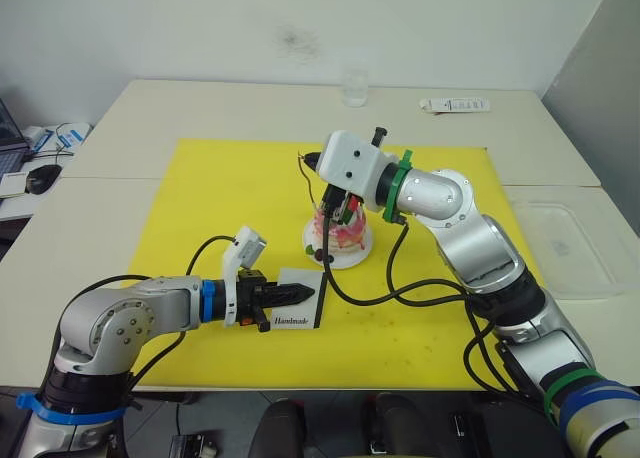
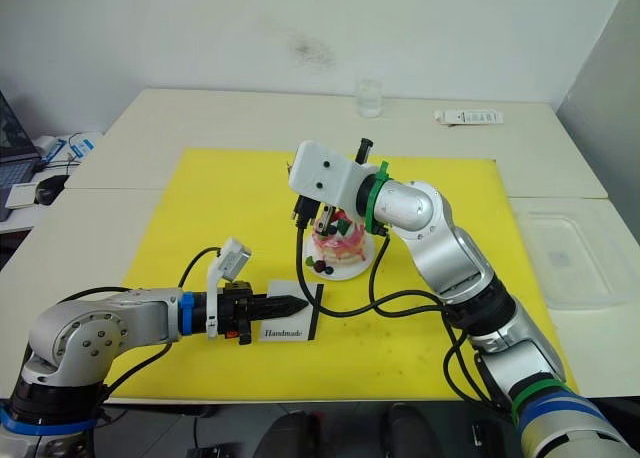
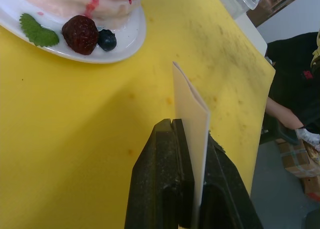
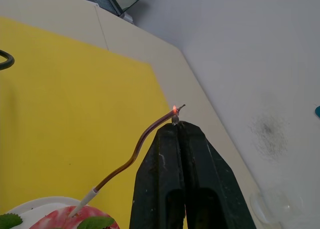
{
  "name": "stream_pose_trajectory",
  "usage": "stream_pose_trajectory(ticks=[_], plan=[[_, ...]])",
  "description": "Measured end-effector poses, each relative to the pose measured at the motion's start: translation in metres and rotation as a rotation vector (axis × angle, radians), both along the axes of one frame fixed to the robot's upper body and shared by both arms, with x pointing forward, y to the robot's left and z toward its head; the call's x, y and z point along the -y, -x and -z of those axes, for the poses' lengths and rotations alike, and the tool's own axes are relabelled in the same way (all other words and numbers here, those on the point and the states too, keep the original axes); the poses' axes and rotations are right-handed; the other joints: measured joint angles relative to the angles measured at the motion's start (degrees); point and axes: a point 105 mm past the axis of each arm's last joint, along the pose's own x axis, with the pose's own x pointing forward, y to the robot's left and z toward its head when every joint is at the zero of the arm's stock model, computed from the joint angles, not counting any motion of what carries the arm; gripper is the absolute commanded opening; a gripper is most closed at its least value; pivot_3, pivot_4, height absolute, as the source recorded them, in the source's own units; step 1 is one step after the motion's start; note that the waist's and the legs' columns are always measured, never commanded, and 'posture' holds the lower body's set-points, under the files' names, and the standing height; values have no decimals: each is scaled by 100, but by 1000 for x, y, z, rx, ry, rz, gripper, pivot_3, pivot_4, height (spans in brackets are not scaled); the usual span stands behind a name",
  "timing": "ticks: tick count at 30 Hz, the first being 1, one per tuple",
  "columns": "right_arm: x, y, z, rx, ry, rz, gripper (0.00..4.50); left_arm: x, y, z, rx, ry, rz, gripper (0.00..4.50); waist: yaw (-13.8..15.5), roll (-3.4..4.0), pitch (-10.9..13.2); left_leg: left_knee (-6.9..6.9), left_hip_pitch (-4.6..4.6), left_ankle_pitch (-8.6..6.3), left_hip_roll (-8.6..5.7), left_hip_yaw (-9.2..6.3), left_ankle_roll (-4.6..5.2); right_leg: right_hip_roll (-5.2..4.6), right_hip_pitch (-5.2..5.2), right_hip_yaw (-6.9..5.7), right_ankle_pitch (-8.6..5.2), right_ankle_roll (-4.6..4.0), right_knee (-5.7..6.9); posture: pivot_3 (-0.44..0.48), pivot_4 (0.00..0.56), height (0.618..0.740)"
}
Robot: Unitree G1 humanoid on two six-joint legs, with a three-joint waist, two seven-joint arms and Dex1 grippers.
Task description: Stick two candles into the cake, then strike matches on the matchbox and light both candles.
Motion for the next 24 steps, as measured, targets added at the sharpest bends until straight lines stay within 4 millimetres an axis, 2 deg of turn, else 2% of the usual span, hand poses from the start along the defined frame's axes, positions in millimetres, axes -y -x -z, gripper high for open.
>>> stream_pose_trajectory(ticks=[24], plan=[[1,0,0,3,-2,4,17,2,-1,-2,9,6,5,0,0,0,0,-1,0,0,0,0,0,0,0,0,0,0,-1,0,150,740]])
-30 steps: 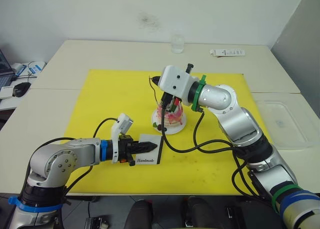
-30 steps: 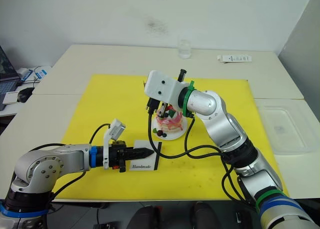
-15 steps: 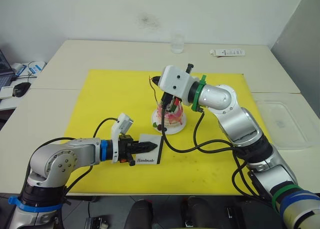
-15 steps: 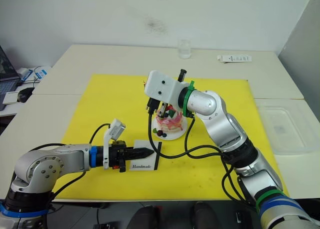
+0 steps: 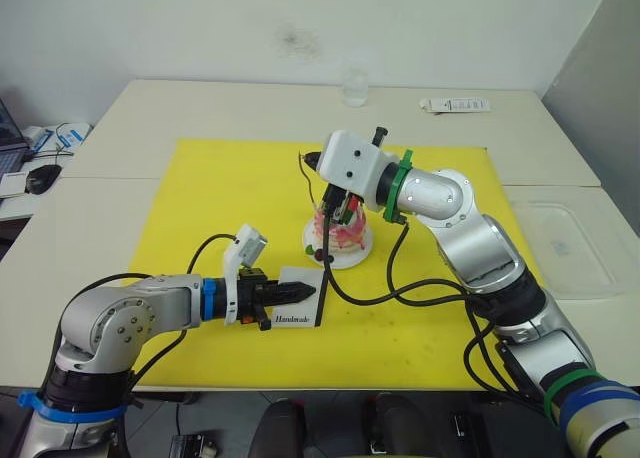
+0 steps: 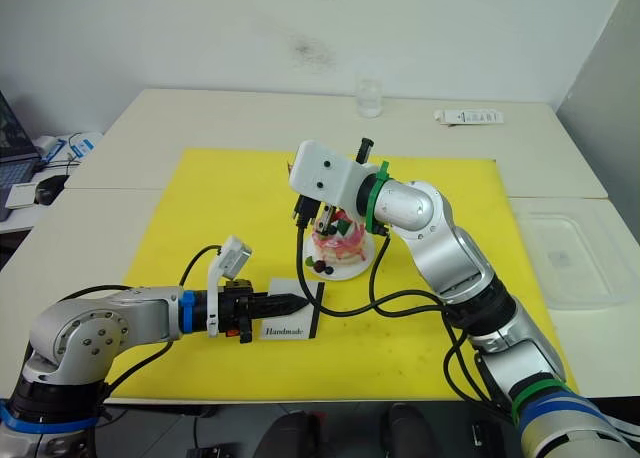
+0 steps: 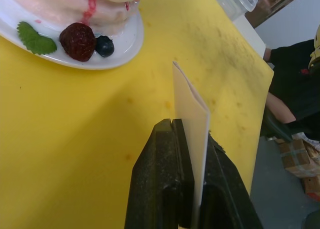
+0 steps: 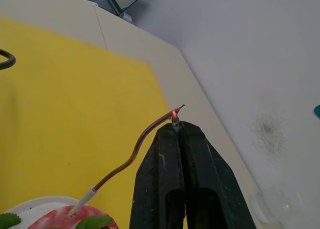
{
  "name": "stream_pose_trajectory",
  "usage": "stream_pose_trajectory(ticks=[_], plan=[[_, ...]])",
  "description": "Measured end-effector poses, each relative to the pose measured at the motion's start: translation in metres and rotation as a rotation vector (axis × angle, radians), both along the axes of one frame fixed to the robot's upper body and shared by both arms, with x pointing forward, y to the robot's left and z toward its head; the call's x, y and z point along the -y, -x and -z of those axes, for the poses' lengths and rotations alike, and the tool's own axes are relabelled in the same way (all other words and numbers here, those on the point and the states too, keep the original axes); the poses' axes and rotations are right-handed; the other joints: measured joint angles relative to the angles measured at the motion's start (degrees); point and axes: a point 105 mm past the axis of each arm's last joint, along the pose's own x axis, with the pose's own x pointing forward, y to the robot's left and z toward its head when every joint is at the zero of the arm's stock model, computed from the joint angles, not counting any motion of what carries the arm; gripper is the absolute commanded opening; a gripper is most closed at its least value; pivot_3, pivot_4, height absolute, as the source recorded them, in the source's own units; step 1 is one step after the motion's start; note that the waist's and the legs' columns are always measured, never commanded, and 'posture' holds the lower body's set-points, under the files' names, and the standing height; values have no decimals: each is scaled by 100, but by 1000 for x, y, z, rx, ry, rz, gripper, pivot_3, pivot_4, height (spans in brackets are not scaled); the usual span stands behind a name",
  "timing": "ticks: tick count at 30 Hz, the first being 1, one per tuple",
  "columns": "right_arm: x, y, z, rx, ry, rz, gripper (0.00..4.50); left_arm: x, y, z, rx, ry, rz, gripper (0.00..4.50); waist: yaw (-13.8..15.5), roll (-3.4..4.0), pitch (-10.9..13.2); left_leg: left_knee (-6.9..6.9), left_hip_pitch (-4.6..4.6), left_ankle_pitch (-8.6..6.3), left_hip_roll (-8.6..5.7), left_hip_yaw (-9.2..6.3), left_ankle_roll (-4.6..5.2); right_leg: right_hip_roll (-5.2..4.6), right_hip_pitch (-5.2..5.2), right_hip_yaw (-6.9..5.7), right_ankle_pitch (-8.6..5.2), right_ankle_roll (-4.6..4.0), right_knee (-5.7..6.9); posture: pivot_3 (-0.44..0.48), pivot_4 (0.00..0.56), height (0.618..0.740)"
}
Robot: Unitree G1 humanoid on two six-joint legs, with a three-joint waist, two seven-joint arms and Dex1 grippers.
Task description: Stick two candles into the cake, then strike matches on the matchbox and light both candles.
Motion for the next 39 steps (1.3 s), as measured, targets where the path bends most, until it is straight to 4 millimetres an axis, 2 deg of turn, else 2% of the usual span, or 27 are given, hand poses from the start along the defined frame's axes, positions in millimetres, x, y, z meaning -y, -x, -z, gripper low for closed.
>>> stream_pose_trajectory(ticks=[39], plan=[[1,-1,1,3,-11,9,17,2,0,-2,4,6,14,0,0,0,0,-1,0,0,0,0,0,0,-1,1,0,0,-1,0,150,740]])
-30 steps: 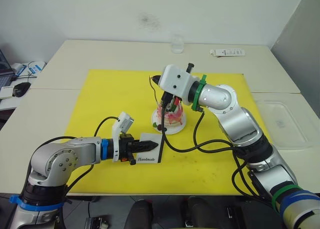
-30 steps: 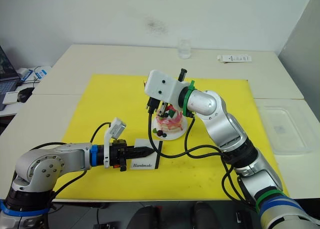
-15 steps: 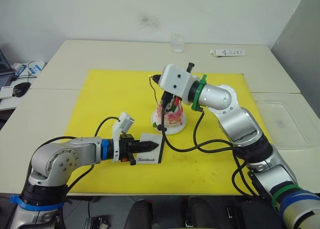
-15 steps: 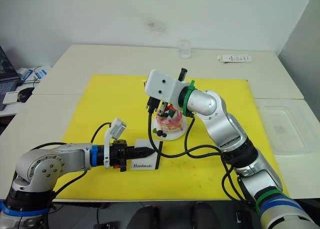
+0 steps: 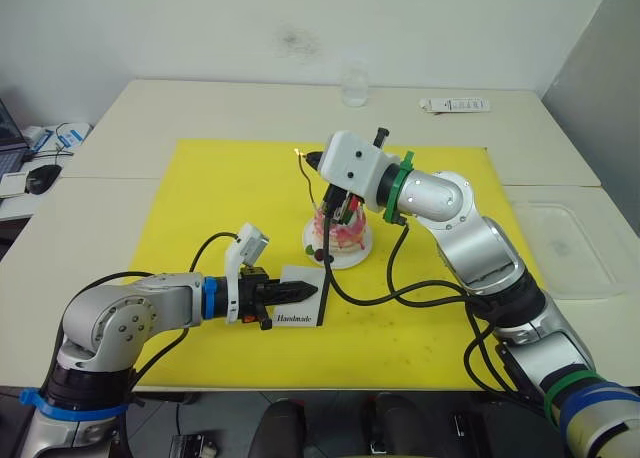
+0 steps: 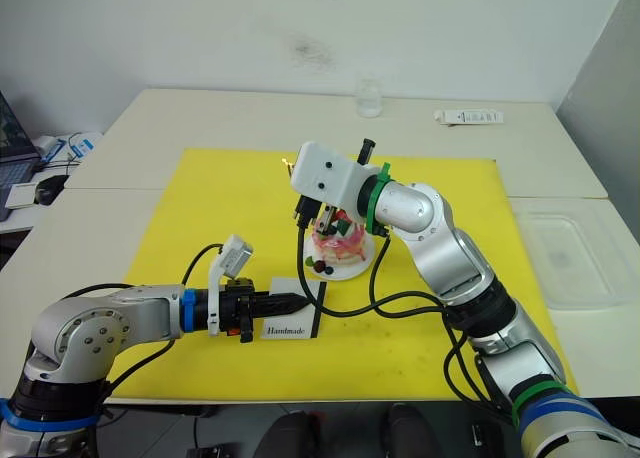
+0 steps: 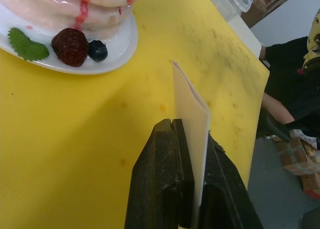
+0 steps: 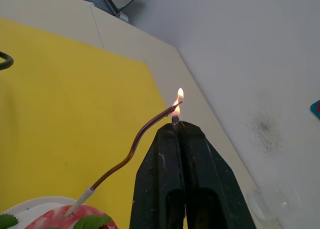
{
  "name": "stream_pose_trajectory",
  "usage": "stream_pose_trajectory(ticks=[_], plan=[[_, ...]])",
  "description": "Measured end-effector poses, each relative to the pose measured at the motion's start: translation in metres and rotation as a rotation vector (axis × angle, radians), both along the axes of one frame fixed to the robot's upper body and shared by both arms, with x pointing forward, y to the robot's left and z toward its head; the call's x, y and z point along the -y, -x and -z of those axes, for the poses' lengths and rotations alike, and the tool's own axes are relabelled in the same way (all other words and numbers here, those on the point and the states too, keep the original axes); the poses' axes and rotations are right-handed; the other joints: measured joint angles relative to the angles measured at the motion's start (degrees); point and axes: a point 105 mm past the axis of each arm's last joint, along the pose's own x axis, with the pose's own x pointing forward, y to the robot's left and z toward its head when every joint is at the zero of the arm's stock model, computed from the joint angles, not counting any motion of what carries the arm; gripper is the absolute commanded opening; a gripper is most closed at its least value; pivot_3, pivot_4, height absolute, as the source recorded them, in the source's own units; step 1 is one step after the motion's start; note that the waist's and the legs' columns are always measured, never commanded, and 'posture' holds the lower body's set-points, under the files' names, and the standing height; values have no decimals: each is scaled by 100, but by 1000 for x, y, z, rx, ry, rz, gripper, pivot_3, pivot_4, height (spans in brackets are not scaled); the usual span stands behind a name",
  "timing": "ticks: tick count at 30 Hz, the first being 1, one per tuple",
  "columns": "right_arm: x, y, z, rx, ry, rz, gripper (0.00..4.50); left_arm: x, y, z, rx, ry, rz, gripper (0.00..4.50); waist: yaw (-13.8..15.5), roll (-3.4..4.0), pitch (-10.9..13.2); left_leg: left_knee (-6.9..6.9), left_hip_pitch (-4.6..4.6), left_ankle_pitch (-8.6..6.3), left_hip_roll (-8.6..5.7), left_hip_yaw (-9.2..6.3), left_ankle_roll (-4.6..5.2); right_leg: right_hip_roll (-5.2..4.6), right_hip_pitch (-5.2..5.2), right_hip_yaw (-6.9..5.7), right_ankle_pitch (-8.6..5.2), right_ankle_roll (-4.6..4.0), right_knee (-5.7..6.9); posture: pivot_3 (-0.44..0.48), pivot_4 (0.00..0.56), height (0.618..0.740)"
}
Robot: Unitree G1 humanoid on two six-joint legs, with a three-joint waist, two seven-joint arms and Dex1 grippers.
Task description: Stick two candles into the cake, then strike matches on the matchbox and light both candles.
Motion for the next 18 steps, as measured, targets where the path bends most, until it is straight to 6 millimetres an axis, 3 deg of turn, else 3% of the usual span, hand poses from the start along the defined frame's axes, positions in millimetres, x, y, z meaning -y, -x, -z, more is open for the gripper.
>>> stream_pose_trajectory(ticks=[13,18], plan=[[2,1,3,-7,2,3,17,0,0,0,-1,0,0,0,0,0,0,-1,0,0,0,0,0,0,0,-1,0,0,-1,0,150,740],[10,12,0,-7,-4,-14,17,0,0,0,-1,2,0,0,2,0,0,-1,-2,0,-1,0,0,-1,0,-1,0,0,-3,0,150,740]])
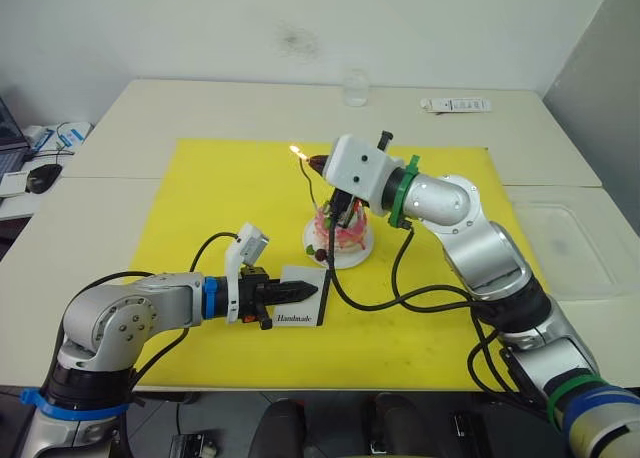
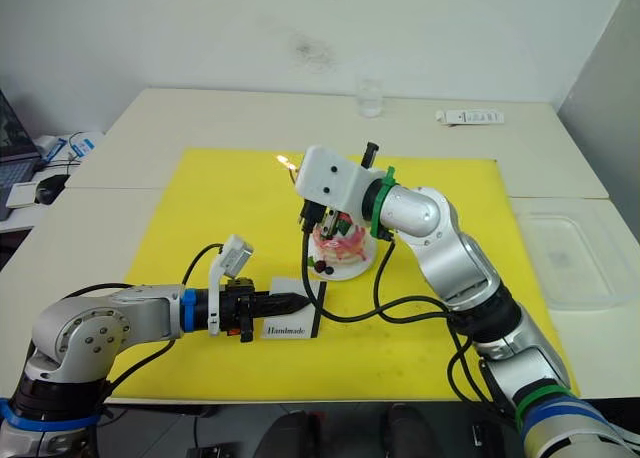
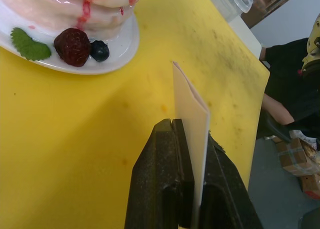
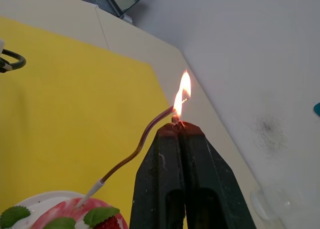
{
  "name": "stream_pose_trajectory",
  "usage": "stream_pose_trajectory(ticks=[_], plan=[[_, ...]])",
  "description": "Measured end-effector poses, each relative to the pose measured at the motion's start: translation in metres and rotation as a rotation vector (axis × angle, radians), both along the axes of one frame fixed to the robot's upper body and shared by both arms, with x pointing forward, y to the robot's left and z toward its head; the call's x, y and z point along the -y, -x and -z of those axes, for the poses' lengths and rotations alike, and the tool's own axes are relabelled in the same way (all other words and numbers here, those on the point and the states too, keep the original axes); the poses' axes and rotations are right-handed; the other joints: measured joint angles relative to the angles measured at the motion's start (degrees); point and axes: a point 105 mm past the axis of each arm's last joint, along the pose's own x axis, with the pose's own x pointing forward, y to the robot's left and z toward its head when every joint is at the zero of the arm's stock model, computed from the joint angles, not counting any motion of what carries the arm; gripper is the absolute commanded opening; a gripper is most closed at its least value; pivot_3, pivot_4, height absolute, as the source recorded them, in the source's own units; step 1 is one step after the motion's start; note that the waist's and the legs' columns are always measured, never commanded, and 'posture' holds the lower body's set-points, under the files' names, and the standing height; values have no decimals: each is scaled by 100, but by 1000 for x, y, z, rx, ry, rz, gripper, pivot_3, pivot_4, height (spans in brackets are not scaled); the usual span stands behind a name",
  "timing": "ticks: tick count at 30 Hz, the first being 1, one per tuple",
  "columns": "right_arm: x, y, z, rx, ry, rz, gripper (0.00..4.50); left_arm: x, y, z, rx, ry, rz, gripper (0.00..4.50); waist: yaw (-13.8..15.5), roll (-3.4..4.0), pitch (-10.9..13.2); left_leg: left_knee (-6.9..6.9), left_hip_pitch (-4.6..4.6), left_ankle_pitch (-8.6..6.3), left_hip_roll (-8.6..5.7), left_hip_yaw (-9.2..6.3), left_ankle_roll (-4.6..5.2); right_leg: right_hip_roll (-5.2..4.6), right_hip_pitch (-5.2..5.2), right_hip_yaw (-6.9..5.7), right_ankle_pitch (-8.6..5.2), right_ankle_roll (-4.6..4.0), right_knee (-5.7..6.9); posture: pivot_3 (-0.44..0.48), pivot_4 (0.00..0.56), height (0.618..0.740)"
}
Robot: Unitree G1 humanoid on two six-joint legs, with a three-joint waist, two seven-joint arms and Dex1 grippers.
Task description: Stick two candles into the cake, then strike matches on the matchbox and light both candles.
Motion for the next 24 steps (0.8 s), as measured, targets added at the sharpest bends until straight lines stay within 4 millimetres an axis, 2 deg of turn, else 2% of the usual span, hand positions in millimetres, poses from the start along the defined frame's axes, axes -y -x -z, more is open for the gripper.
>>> stream_pose_trajectory(ticks=[15,19,24], plan=[[15,45,14,-124,2,-137,17,-1,-2,1,-17,10,-6,0,0,0,0,-1,1,0,0,-2,0,1,0,-3,-1,2,-1,0,150,740],[39,51,18,-151,-8,-93,17,0,2,0,-42,31,25,0,9,0,0,-1,-1,0,-1,-2,0,0,1,-3,-3,5,-3,0,150,740],[84,57,22,-228,-44,54,17,6,11,-9,-68,97,86,0,24,0,0,0,-3,0,-2,-1,0,-3,0,-2,-7,13,-5,0,150,740]])
